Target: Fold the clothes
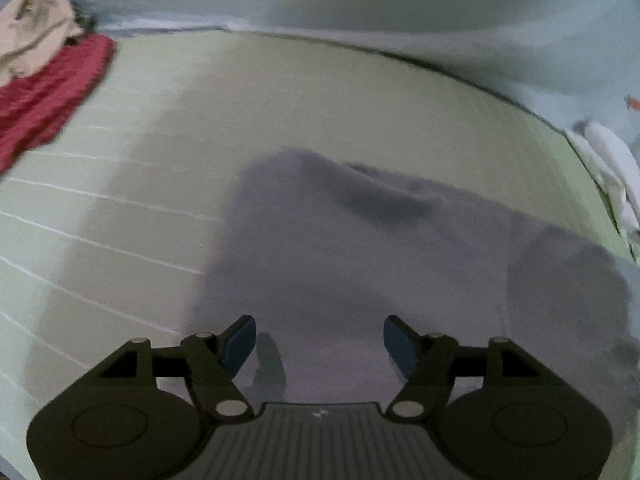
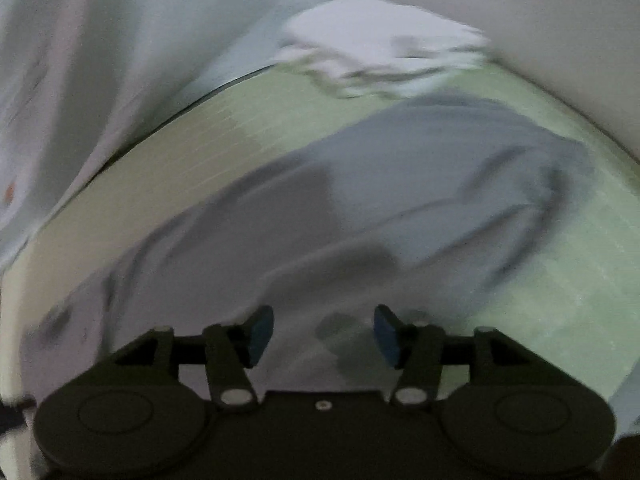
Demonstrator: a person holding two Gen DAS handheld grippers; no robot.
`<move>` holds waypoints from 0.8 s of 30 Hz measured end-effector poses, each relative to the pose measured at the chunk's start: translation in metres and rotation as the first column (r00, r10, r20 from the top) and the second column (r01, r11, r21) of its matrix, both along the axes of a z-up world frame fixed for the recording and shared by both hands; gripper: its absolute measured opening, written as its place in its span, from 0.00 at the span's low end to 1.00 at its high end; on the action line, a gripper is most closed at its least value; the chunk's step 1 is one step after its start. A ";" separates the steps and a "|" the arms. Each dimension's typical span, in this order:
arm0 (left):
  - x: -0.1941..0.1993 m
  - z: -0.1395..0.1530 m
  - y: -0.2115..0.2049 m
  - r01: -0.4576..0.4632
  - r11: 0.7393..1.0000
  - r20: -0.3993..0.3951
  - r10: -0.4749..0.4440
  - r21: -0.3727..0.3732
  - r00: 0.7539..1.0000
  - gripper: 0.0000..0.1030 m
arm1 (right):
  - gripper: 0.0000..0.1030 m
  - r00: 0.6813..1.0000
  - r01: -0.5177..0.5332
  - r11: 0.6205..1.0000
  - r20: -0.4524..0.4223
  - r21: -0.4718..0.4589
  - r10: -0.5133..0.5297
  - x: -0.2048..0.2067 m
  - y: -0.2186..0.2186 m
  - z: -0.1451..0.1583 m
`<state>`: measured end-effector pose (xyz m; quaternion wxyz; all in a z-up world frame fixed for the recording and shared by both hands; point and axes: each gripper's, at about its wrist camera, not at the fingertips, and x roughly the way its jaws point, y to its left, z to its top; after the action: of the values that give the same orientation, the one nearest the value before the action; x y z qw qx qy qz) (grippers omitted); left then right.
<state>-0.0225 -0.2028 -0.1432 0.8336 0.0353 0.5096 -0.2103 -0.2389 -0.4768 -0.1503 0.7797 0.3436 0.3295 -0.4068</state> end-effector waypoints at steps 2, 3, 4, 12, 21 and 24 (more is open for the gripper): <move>-0.006 -0.008 -0.016 0.018 1.000 -0.033 -0.018 -0.001 0.999 0.69 | 0.60 0.997 0.082 0.997 0.008 0.009 -0.082 -0.020 -0.022 -0.006; -0.008 -0.012 -0.023 0.023 1.000 -0.046 -0.022 0.005 0.999 0.72 | 0.63 0.992 0.122 0.992 0.012 0.014 -0.122 -0.030 -0.033 -0.009; -0.009 -0.015 -0.029 0.022 1.000 -0.048 -0.021 0.019 0.999 0.78 | 0.65 0.987 0.159 0.987 0.011 0.015 -0.159 -0.039 -0.043 -0.011; 0.002 -0.020 -0.056 -0.021 0.994 -0.062 0.027 0.108 0.998 0.89 | 0.70 0.925 0.381 0.925 -0.007 0.014 -0.380 -0.103 -0.116 -0.038; 0.006 -0.024 -0.071 -0.009 0.979 -0.084 0.027 0.204 0.996 0.97 | 0.89 0.896 0.440 0.897 0.079 -0.042 -0.436 -0.109 -0.178 -0.051; 0.009 -0.025 -0.074 -0.008 0.976 -0.090 0.029 0.220 0.995 1.00 | 0.81 0.902 0.412 0.911 0.139 0.000 -0.408 -0.108 -0.186 -0.050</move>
<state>-0.0131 -0.2766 -0.1685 0.8019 0.1123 0.5683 -0.1464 -0.3465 -0.6626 -0.2007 0.7024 0.4206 0.1899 -0.5420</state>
